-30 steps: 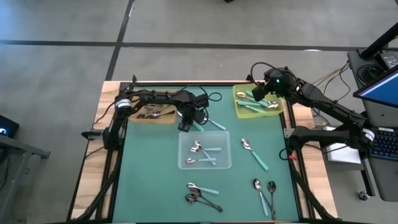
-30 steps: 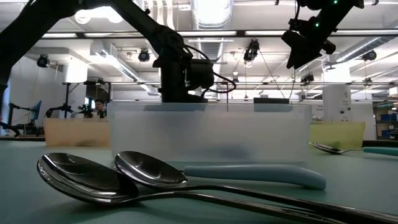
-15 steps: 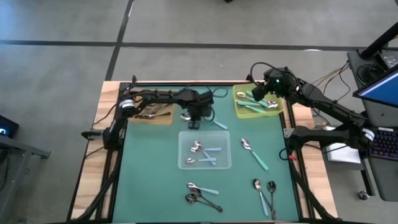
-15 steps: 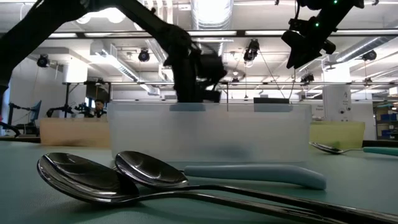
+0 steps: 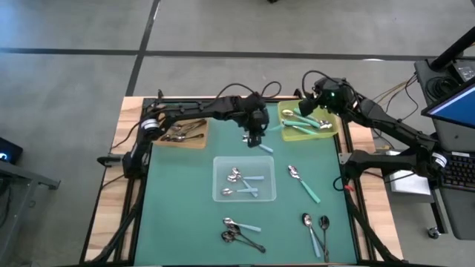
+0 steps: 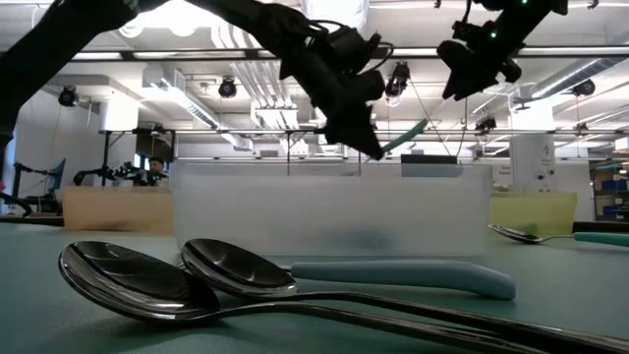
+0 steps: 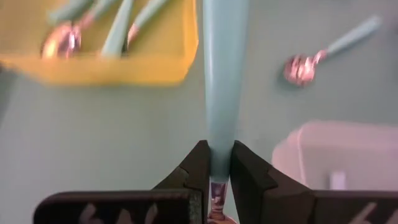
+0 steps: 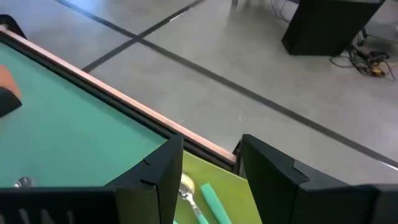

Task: Sort silverware by color (type)
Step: Put the light blue spoon into the yellow bin

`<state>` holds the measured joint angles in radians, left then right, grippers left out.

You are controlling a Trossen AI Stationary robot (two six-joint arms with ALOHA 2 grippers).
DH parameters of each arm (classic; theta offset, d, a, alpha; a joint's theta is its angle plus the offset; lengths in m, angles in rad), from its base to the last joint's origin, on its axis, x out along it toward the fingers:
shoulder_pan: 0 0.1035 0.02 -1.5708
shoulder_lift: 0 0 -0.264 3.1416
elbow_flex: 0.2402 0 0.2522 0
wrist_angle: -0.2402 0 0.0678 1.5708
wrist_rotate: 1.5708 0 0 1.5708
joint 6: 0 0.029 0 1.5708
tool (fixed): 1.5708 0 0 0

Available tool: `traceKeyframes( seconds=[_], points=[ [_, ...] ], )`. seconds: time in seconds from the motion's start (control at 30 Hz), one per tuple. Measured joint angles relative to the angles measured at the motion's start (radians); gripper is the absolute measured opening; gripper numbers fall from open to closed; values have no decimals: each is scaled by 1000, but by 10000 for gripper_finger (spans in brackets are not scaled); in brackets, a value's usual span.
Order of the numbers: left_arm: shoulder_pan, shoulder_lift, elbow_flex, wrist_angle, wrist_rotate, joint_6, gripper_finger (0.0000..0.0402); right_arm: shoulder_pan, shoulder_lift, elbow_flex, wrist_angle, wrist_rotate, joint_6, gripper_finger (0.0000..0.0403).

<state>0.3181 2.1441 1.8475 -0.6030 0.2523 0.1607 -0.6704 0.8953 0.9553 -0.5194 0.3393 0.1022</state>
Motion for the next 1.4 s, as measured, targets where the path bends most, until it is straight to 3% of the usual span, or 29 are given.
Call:
traceKeyframes(
  seconds=[0.13, 0.3, 0.4, 0.53, 0.73, 0.93, 1.4],
  points=[
    [-16, 0, -28, 150, -35, -58, 24, 0, 5, 0, -15, -2, 2, 155],
    [-18, -2, -72, 411, -182, -170, 24, -2, 30, -9, -76, -17, 69, 155],
    [-17, -9, -146, 619, -266, -328, 24, -6, 38, -16, -61, -165, 91, 155],
    [-17, -9, -301, 1007, -249, -485, 24, -20, 36, -41, 14, -398, 133, 155],
    [-17, -11, -480, 1353, -240, -627, 24, -36, 40, -163, 252, -581, 232, 155],
    [-18, -11, -516, 1387, -241, -682, 24, -37, 56, -293, 573, -725, 372, 155],
    [-22, -13, -480, 1377, -218, -668, 33, -35, 172, -294, 719, -725, 467, 155]
  ],
)
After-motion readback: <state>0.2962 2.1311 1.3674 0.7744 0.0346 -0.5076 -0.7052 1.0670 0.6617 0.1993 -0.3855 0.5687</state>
